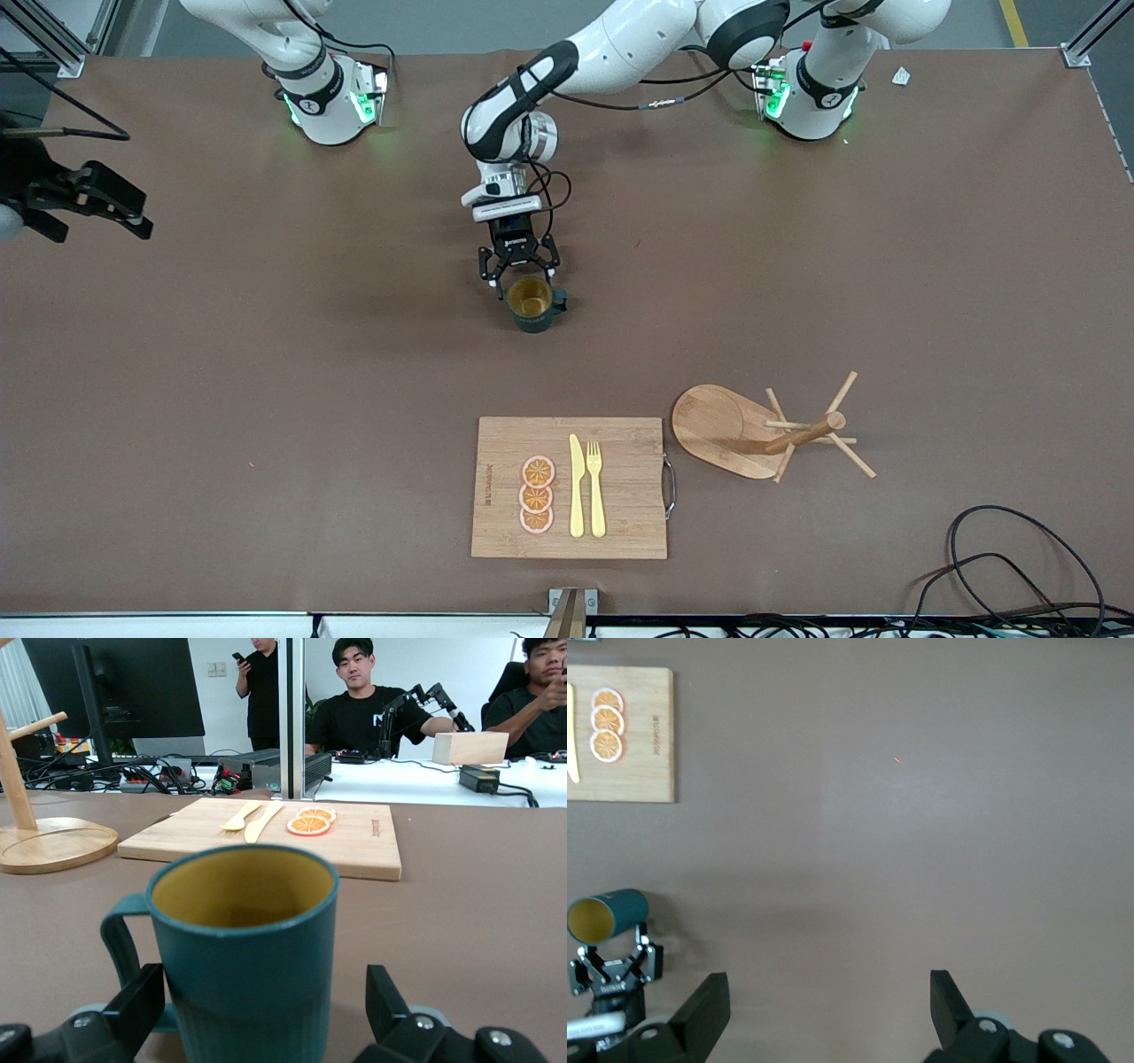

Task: Transfer cup from left to right arm and place
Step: 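Lower the mug onto the table and open the left gripper, then grasp the mug rim with the right gripper while the left gripper withdraws, then lift the mug with the right gripper and carry it sideways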

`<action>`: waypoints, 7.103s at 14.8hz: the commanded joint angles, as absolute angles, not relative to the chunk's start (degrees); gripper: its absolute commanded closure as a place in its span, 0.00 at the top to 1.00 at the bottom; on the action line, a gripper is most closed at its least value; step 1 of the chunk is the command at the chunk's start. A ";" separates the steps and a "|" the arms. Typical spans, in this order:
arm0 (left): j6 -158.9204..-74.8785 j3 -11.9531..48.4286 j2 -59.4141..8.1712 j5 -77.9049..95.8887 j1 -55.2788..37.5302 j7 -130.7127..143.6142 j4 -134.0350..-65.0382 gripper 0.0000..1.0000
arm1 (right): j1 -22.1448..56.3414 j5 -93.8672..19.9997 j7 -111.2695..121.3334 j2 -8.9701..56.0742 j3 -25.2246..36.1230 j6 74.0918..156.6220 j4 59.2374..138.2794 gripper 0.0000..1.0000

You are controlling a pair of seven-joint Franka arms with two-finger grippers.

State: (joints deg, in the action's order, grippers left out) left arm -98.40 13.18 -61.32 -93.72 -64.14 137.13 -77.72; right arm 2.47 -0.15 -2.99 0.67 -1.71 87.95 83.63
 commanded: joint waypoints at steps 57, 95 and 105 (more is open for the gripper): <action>-92.72 -2.11 -2.90 1.14 -8.09 2.72 -82.71 1.00 | 40.43 -0.35 -45.26 22.94 -0.79 143.79 115.32 1.00; -91.23 -0.53 -2.99 0.79 -7.56 7.12 -82.88 1.00 | 29.90 0.35 -39.07 -2.01 -0.26 109.70 110.47 0.01; -91.32 -0.53 -3.08 0.35 -7.56 7.03 -82.88 1.00 | 13.45 3.94 0.52 -3.43 -0.35 115.30 120.04 0.00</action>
State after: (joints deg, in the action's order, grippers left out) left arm -92.12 -0.83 -3.37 0.37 -7.73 6.70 -83.30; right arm 14.36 1.24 -2.58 -2.54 0.73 112.63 116.39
